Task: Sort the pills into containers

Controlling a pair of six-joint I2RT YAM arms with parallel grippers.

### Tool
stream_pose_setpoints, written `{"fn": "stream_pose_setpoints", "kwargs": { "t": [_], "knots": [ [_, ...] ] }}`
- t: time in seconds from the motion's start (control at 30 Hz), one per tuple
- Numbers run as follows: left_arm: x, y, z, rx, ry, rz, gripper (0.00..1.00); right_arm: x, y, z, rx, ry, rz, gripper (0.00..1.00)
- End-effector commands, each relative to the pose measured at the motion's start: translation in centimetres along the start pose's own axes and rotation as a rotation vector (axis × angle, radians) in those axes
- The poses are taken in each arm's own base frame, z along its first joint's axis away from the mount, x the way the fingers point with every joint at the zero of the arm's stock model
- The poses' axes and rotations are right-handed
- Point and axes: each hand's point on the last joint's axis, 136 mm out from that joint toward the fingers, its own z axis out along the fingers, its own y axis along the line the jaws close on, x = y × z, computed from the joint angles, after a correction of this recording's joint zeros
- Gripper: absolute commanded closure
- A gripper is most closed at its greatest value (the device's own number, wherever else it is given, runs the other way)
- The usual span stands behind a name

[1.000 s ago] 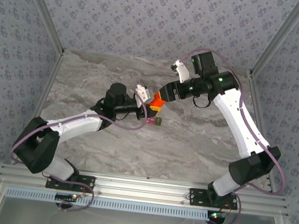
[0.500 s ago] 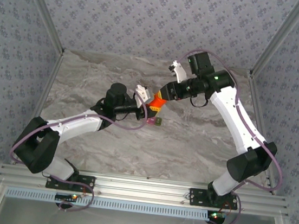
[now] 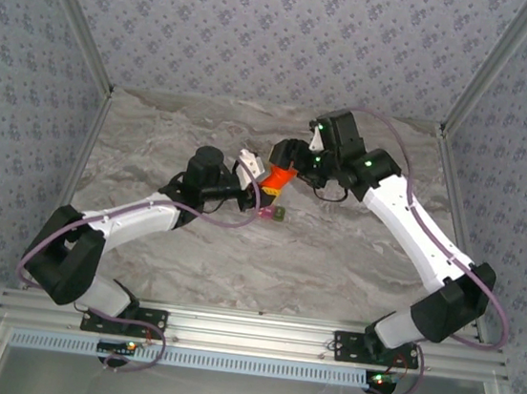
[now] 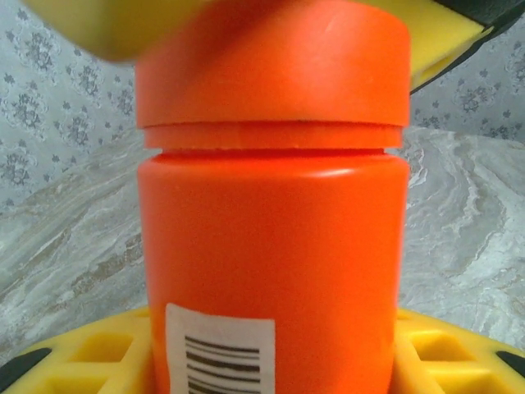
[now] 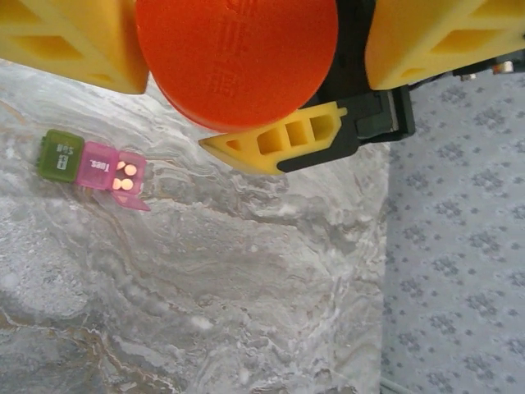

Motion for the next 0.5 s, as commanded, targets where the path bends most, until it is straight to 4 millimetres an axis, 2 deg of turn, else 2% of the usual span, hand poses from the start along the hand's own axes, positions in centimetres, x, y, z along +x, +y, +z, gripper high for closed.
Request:
{"fn": "stream_pose_setpoints", "kwargs": {
  "t": [0.0, 0.07, 0.17, 0.23, 0.37, 0.47],
  "knots": [
    [-5.1, -0.7, -0.6, 0.023, -0.150, 0.098, 1.00, -1.7, 1.3, -4.6, -0.093, -0.089, -0.007, 0.21],
    [-5.1, -0.9, -0.7, 0.025, -0.151, 0.102, 1.00, -2.7, 1.0, -6.7, -0.154, -0.121, -0.045, 0.21],
    [-5.2, -1.0, -0.7, 0.033, -0.153, 0.101, 1.00, -3.7, 0.9, -7.9, -0.238, -0.108, -0.140, 0.21],
    [-5.3, -1.0, -0.7, 0.037, -0.153, 0.099, 1.00, -3.5, 1.4, -7.6, -0.262, -0.065, -0.270, 0.22],
    [-5.6, -1.2, -0.8, 0.045, -0.155, 0.097, 1.00, -1.4, 1.3, -5.6, -0.185, 0.056, -0.561, 0.24],
    [-5.8, -1.2, -0.9, 0.047, -0.155, 0.096, 1.00, 0.0, 1.1, -4.4, -0.134, 0.133, -0.680, 0.24]
  ]
}}
